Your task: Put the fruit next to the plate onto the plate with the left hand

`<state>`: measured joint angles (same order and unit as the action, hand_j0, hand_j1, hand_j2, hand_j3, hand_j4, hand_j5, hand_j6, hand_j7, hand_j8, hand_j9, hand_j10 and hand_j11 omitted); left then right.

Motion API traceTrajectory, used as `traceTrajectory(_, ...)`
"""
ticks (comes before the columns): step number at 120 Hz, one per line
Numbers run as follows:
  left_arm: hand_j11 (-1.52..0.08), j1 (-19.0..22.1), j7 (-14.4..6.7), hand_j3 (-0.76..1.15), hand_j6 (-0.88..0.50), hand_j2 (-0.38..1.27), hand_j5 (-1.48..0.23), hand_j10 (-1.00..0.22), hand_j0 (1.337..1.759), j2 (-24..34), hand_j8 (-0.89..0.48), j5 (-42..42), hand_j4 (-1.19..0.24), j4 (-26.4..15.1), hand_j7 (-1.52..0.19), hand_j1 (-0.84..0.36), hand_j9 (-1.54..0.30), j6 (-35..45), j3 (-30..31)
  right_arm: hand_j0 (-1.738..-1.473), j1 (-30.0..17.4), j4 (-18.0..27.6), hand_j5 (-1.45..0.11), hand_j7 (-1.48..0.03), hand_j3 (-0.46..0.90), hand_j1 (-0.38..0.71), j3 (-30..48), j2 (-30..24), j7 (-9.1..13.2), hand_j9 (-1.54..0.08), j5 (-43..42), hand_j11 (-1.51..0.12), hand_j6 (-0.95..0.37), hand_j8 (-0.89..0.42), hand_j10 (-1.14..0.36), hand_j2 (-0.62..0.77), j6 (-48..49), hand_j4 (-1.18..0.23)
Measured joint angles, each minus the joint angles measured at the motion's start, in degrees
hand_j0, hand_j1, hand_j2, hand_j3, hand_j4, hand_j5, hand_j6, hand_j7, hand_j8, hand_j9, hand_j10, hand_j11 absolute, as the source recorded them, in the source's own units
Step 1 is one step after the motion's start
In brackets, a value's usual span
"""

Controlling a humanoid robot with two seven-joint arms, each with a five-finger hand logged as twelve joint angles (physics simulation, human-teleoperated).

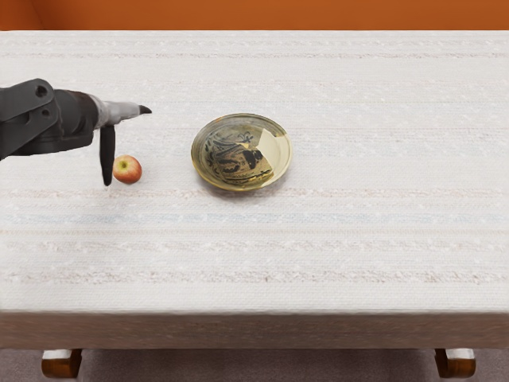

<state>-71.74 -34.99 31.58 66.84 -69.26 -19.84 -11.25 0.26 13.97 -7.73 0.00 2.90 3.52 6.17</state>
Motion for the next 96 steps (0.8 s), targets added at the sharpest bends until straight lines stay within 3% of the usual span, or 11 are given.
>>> traceTrajectory(30, 0.00, 1.8, 0.0, 0.00, -0.01, 0.00, 0.00, 0.00, 1.658, -0.7, 0.00, 3.8, 0.00, -0.5, 0.00, 0.35, 0.00, 9.8, 4.1, -1.658, 0.0, 0.0, -0.02, -0.02, 0.00, -0.33, 0.0, 0.0, 0.0, -0.02, 0.0, -0.02, -0.01, -0.01, -0.01, 0.00, 0.0, -0.01)
traceTrajectory(46, -0.01, 5.0, 0.0, 0.00, -0.01, 0.00, -0.01, -0.01, 1.658, -2.2, -0.01, 4.0, -0.01, -0.5, -0.01, 0.34, -0.01, 11.9, 5.7, -1.658, 0.0, 0.0, -0.02, -0.02, 0.00, -0.33, 0.0, 0.0, 0.0, -0.02, 0.0, -0.02, -0.01, -0.01, -0.01, 0.00, 0.0, -0.01)
traceTrajectory(96, -0.13, 4.8, 0.0, 0.00, -0.10, 0.02, -0.13, -0.10, 1.658, -4.6, -0.10, 9.3, -0.10, -0.2, -0.13, 0.23, -0.13, 14.9, 11.6, -1.658, 0.1, 0.0, -0.02, -0.02, 0.00, -0.33, 0.0, 0.0, 0.0, -0.02, 0.0, -0.02, -0.01, -0.01, -0.01, 0.00, 0.0, -0.01)
